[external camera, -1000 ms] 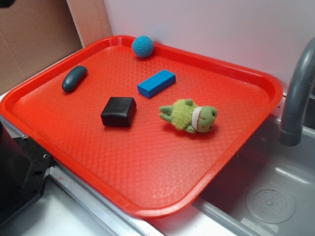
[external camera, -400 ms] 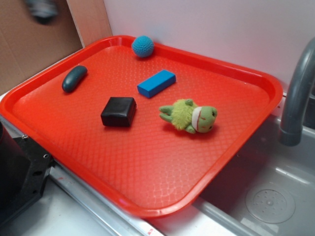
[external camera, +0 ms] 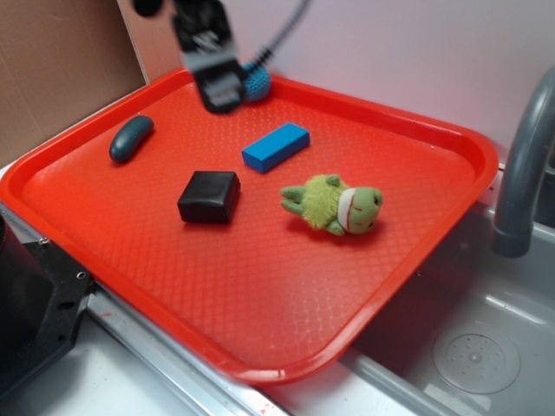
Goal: Grab the green animal.
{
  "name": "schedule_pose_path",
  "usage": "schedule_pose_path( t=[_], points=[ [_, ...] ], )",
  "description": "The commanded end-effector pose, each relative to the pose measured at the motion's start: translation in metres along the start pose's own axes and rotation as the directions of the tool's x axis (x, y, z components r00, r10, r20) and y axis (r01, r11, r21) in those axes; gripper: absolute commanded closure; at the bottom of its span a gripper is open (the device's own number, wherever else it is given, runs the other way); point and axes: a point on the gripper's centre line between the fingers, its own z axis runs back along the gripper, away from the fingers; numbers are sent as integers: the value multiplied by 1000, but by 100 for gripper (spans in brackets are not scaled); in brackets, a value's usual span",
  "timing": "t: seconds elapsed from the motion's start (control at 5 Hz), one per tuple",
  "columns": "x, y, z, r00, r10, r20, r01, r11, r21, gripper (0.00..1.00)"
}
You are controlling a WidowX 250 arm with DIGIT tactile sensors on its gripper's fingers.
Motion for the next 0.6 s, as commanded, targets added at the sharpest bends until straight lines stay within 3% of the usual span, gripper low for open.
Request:
schedule_pose_path(
  t=[0.0, 0.2, 0.4],
  points=[
    [24, -5, -48, 991, -132, 8, 132, 989, -63, 0],
    [45, 7, -89, 984, -172, -42, 166, 980, -113, 0],
    [58, 5, -122, 972, -213, -98, 202, 972, -118, 0]
  ],
)
